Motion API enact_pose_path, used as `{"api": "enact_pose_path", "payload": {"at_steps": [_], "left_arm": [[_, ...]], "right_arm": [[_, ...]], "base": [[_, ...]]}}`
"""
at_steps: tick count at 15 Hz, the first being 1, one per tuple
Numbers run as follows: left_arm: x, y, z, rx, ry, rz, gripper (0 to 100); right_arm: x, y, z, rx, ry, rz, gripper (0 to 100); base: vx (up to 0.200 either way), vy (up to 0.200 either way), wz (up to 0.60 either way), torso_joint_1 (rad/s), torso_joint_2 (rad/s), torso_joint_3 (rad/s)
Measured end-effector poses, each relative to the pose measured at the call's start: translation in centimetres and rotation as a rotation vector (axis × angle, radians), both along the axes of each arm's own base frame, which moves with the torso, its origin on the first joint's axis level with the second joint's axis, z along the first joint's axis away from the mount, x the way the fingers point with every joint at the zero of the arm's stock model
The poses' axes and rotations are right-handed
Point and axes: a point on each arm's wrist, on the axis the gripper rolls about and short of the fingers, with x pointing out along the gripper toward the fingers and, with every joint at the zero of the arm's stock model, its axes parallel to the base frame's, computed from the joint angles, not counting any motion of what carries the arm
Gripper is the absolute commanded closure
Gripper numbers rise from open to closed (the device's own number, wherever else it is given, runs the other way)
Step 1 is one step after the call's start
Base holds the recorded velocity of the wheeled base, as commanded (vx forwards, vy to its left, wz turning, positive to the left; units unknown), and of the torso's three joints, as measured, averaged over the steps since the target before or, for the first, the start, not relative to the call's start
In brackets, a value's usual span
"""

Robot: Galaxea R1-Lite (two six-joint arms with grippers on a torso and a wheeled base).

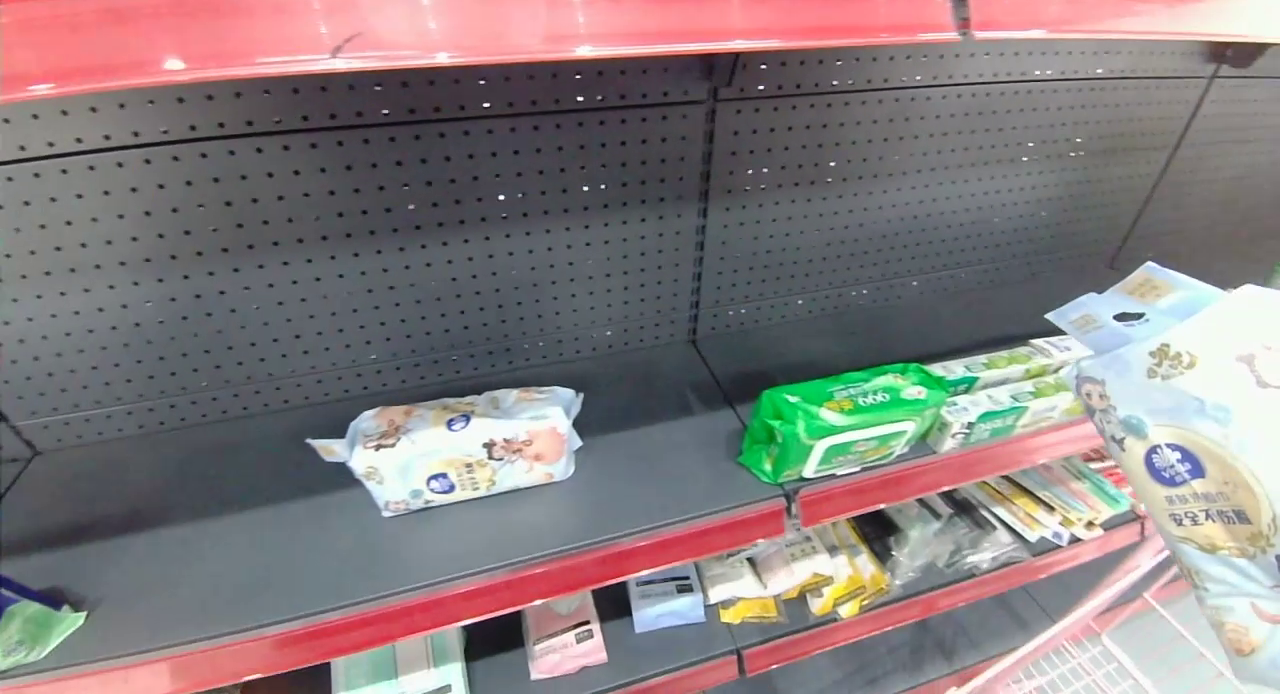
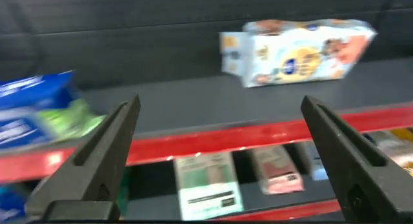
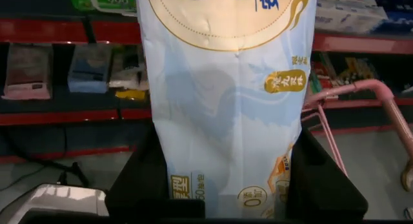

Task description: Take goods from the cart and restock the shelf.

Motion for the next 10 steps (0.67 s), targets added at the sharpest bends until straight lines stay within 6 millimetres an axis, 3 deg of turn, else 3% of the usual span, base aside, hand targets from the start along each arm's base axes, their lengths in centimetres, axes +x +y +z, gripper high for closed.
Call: {"api": "enact_pose_path", "payload": {"at_steps": [2,6,10], "left_arm": [[0.0,0.0,0.0,0.001,0.000,0.000,0],[0.0,0.0,0.0,0.016,0.003,-0.004,0],[-0.2,-0.1,0.6,0.052,-0.011,-0.035,0]], "right_arm": [[0.0,0.0,0.0,0.000,-0.001,-0.001,100],[-0.7,0.1,-0.2,0.006,-0.027,-0.005,100],[-3.6,0.3,-1.3,0.014,-0.149,0.003,100]], "base": [[0.000,0.000,0.60,0.005,0.00,0.000],[0.000,0.000,0.00,0.000,0.00,0.000],[0.000,0.000,0.00,0.000,0.00,0.000]]}}
